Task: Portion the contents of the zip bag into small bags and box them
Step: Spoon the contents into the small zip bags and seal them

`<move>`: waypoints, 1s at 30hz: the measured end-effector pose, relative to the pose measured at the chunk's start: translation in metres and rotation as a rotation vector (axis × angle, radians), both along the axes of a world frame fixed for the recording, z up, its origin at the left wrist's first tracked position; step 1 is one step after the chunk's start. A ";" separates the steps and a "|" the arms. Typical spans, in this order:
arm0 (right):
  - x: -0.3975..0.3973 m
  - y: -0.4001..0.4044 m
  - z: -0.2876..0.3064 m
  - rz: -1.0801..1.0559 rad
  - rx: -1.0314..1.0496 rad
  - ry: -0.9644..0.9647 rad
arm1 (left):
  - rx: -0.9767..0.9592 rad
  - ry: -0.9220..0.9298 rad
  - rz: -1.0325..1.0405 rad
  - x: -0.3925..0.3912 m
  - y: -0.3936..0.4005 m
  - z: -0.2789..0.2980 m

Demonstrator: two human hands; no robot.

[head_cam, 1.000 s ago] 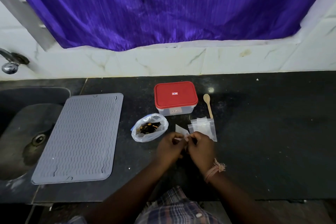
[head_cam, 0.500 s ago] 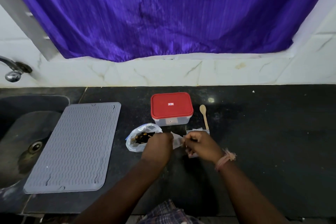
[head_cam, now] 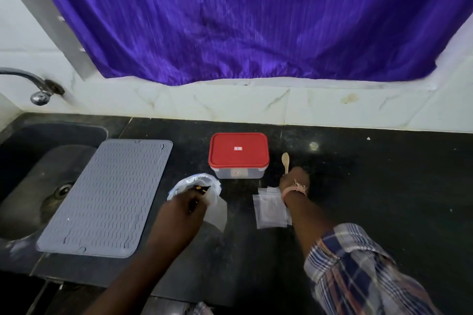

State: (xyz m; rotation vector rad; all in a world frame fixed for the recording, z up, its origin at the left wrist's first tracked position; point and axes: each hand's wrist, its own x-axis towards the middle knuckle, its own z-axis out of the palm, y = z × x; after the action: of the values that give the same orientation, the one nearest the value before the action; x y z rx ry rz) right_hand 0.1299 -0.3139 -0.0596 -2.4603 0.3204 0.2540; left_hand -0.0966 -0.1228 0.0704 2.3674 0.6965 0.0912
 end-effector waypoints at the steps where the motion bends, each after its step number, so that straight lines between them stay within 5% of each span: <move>1: 0.001 0.000 -0.001 -0.021 0.027 0.004 | -0.054 -0.034 0.045 -0.002 0.001 0.003; 10: -0.051 0.032 0.031 -0.185 0.485 -0.280 | -0.328 -0.312 0.326 0.016 0.021 0.011; 16: -0.123 0.088 0.052 0.014 0.601 -0.424 | -0.350 -0.445 0.511 0.019 0.071 -0.004; 21: -0.169 0.113 0.045 0.359 0.467 -0.476 | -0.307 -0.299 0.571 0.016 0.091 -0.045; 30: -0.174 0.114 0.046 0.488 0.163 -0.480 | -0.345 -0.188 0.540 0.016 0.091 -0.089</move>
State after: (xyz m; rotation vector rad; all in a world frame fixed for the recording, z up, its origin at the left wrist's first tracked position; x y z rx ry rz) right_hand -0.0440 -0.2003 -0.0139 -2.3103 -0.4902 -0.1107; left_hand -0.0808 -0.0317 -0.0189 1.7697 1.1386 0.3876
